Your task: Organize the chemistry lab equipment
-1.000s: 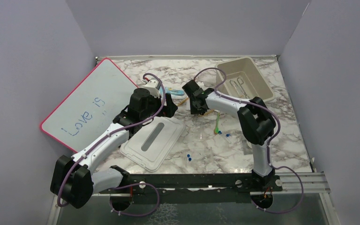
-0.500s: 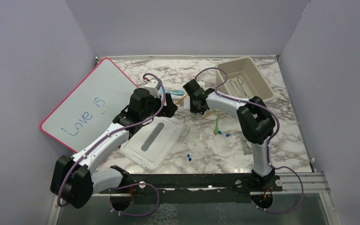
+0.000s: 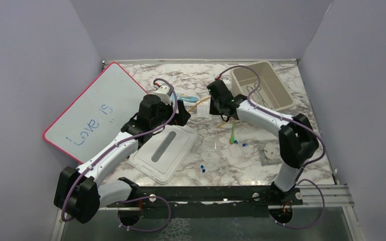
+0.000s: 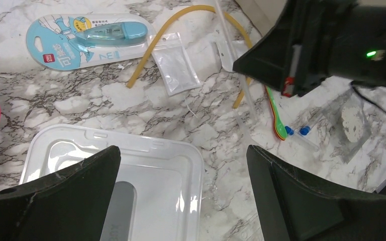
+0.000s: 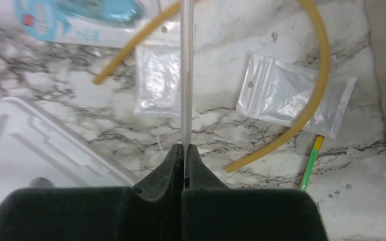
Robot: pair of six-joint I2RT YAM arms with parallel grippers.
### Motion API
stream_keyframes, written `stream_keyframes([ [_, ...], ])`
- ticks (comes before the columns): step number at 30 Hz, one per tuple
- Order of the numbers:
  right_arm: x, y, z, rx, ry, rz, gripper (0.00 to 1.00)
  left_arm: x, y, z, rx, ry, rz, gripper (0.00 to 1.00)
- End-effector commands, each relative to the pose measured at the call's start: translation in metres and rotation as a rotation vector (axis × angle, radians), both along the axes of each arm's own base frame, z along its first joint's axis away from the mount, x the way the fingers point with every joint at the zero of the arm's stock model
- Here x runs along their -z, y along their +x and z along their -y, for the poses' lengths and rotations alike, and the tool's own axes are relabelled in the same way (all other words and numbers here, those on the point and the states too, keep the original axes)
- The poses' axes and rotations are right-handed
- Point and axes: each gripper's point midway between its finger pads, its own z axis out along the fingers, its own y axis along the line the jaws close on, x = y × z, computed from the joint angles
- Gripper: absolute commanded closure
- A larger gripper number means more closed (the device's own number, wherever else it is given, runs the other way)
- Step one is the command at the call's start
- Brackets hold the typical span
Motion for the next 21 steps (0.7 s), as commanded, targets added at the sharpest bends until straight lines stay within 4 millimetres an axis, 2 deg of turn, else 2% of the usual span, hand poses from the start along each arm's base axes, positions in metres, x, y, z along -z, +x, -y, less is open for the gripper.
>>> stream_keyframes([
  [1,-0.078,0.018,-0.003,-0.037,0.089,0.225,0.99,-0.026,-0.001,0.007,0.027,-0.056,0.049,0.01],
  [5,-0.133,0.025,-0.001,-0.157,0.067,0.389,0.99,-0.031,-0.005,0.01,0.046,-0.08,0.054,0.01],
  [7,-0.156,0.031,0.007,-0.199,0.041,0.464,0.99,-0.031,-0.006,0.012,0.057,-0.088,0.051,0.01],
  [13,-0.206,0.052,0.065,-0.237,0.026,0.569,0.99,-0.033,-0.01,0.015,0.08,-0.104,0.051,0.01],
  [15,-0.212,0.058,0.089,-0.217,0.021,0.58,0.99,-0.033,-0.011,0.016,0.086,-0.105,0.048,0.01],
  [17,-0.21,0.064,0.116,-0.17,0.002,0.57,0.99,-0.033,-0.011,0.017,0.09,-0.107,0.047,0.01],
  [21,-0.188,0.072,0.163,-0.109,-0.063,0.526,1.0,-0.032,-0.011,0.017,0.094,-0.106,0.046,0.01],
])
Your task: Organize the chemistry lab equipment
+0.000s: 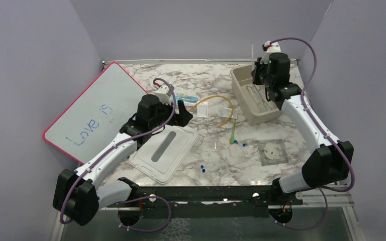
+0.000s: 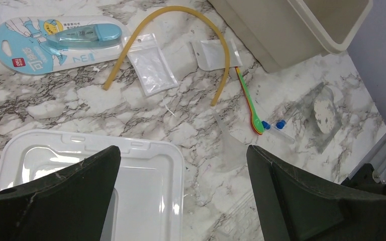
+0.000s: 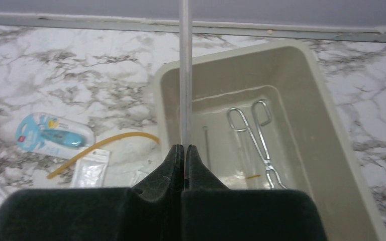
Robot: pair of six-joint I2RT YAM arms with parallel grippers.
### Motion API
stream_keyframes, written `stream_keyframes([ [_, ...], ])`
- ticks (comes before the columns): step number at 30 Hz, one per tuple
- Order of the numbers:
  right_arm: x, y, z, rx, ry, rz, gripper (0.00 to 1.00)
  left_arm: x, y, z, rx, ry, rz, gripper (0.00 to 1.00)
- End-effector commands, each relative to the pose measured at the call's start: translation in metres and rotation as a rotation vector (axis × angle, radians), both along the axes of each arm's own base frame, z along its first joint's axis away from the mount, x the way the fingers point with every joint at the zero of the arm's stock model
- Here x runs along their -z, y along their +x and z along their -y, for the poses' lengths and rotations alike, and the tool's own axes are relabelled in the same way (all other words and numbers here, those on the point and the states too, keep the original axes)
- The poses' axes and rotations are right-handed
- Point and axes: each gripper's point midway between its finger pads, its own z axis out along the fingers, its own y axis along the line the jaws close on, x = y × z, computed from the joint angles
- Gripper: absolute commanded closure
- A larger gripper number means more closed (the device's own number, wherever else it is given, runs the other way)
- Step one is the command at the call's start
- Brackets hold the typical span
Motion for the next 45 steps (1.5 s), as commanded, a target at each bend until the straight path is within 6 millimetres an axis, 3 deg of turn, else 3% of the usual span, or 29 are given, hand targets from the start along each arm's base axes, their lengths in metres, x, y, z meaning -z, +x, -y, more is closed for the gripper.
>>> stream_keyframes([
  [1,0.005,0.003,0.031,-0.02,-0.068,0.013,0.99,-0.02,-0.001,0.007,0.032,-0.043,0.049,0.01],
  [5,0.035,0.01,0.054,-0.084,-0.12,-0.045,0.99,-0.018,0.0,0.007,0.035,-0.041,0.043,0.01],
  [11,0.082,0.01,0.049,-0.251,-0.179,-0.171,0.98,-0.015,0.001,0.008,0.036,-0.036,0.038,0.01],
  [18,0.15,0.013,0.055,-0.257,-0.193,-0.361,0.97,-0.011,0.003,0.008,0.034,-0.024,0.03,0.01],
  [24,0.172,0.009,0.05,-0.302,-0.187,-0.396,0.95,-0.009,0.005,0.006,0.022,-0.011,0.028,0.01],
  [27,0.185,0.009,0.058,-0.279,-0.219,-0.444,0.93,-0.009,0.005,0.006,0.023,-0.009,0.027,0.01],
  [30,0.194,0.005,0.063,-0.266,-0.236,-0.481,0.84,-0.008,0.005,0.006,0.022,-0.007,0.026,0.01],
  [33,0.182,0.004,0.057,-0.273,-0.202,-0.466,0.73,-0.009,0.005,0.006,0.021,-0.007,0.028,0.01],
  [36,0.154,0.005,0.048,-0.278,-0.153,-0.403,0.63,-0.009,0.005,0.006,0.021,-0.007,0.028,0.01],
  [45,0.072,-0.003,0.043,-0.132,-0.001,-0.297,0.59,-0.008,0.005,0.006,0.021,-0.007,0.026,0.01],
])
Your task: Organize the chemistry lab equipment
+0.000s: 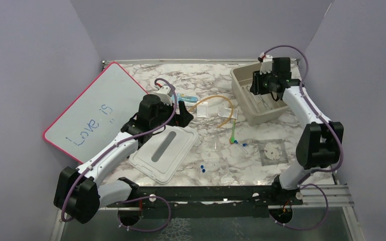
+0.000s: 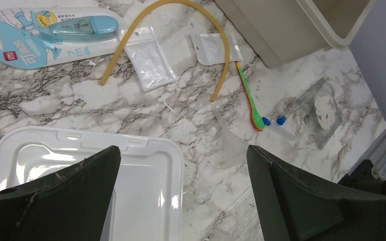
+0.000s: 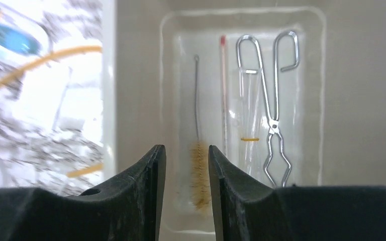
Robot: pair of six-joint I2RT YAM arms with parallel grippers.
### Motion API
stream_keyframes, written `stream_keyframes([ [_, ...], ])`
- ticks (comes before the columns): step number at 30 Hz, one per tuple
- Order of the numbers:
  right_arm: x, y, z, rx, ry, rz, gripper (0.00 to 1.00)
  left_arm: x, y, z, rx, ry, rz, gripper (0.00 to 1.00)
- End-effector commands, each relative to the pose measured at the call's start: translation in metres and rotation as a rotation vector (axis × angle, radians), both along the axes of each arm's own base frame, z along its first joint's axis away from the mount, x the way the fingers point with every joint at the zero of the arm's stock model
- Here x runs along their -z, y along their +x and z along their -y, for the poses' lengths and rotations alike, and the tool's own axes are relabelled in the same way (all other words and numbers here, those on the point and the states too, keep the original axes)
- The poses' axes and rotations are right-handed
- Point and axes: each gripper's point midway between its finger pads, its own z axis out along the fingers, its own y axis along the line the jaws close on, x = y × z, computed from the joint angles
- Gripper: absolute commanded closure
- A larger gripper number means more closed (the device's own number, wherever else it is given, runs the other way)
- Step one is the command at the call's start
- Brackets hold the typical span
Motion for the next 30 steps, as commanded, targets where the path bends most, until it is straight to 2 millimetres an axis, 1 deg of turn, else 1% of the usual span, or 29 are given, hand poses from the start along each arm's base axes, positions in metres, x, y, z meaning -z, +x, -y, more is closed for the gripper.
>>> stream_keyframes([
  [1,-0.059,-0.007,-0.009,0.088,0.095,0.074,0.59,-0.015,0.006,0.003,0.005,-0.013,0.047,0.01],
  [5,-0.076,-0.019,-0.033,0.096,0.104,0.091,0.61,-0.017,0.007,0.001,-0.005,-0.011,0.051,0.01],
  [8,-0.086,-0.026,-0.058,0.092,0.107,0.113,0.66,-0.017,0.007,0.0,-0.015,-0.008,0.052,0.01],
  [10,-0.089,-0.03,-0.074,0.096,0.103,0.138,0.7,-0.018,0.008,-0.001,-0.019,-0.005,0.055,0.01],
  [11,-0.088,-0.033,-0.086,0.083,0.104,0.145,0.72,-0.018,0.008,-0.002,-0.022,-0.004,0.055,0.01],
  [13,-0.084,-0.033,-0.101,0.091,0.073,0.171,0.74,-0.018,0.008,-0.002,-0.025,-0.003,0.057,0.01],
  [15,-0.073,-0.033,-0.115,0.085,0.035,0.173,0.73,-0.019,0.008,-0.003,-0.027,-0.002,0.06,0.01],
  [19,-0.035,-0.023,-0.132,0.087,-0.08,0.137,0.66,-0.019,0.008,-0.003,-0.028,-0.002,0.061,0.01],
  [21,-0.02,-0.013,-0.131,0.112,-0.145,0.134,0.64,-0.021,0.007,-0.003,-0.025,-0.005,0.064,0.01],
  [22,0.003,-0.001,-0.125,0.144,-0.255,0.128,0.63,-0.02,0.007,-0.004,-0.029,-0.001,0.064,0.01],
  [26,0.029,0.007,-0.113,0.186,-0.405,0.113,0.6,-0.018,0.008,-0.004,-0.03,0.004,0.062,0.01],
  [30,0.055,0.009,-0.102,0.206,-0.513,0.086,0.6,-0.016,0.009,-0.004,-0.031,0.007,0.056,0.01],
])
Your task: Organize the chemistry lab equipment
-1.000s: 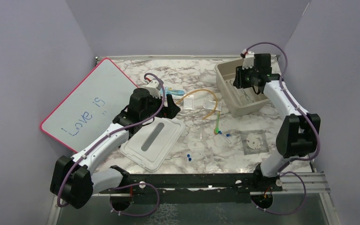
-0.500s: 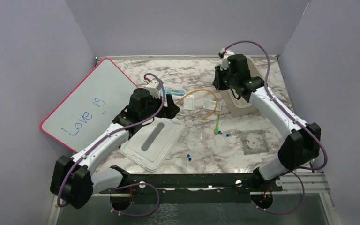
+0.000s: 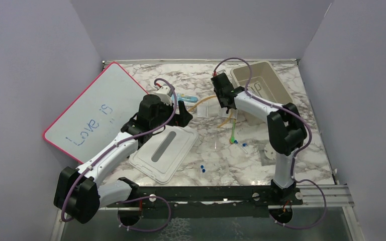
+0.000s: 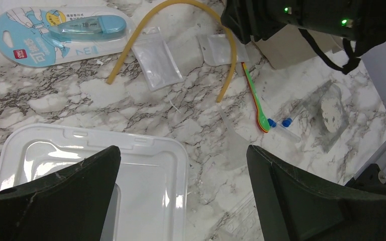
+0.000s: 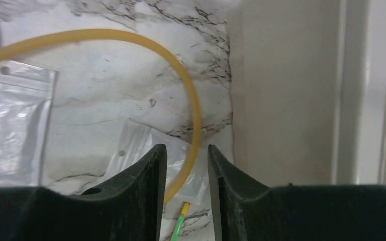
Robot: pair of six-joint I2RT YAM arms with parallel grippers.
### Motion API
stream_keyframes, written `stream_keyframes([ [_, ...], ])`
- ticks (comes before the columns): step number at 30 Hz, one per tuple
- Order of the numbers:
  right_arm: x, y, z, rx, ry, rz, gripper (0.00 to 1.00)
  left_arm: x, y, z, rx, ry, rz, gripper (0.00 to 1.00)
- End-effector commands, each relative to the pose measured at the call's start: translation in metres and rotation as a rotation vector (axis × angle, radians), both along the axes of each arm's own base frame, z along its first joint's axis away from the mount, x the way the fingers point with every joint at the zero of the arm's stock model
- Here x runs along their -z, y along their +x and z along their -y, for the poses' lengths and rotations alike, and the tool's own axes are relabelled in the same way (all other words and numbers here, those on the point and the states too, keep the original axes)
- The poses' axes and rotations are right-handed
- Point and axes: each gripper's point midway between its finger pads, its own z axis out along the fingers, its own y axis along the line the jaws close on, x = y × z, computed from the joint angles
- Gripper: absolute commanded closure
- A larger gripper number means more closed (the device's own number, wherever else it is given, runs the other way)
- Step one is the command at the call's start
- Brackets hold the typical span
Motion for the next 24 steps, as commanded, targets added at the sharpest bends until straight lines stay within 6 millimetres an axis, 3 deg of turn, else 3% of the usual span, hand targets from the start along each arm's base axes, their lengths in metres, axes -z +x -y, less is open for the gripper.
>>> stream_keyframes([
  [1,0.001,0.013,0.018,0.056,-0.168,0.054,0.61,-0.018,0.007,0.0,-0.01,-0.006,0.055,0.01],
  [10,0.032,0.018,0.023,0.059,-0.226,0.048,0.67,-0.015,0.007,0.0,-0.008,-0.001,0.047,0.01],
  [24,0.061,0.025,0.027,0.114,-0.26,0.06,0.72,-0.015,0.008,-0.001,-0.01,0.002,0.051,0.01],
])
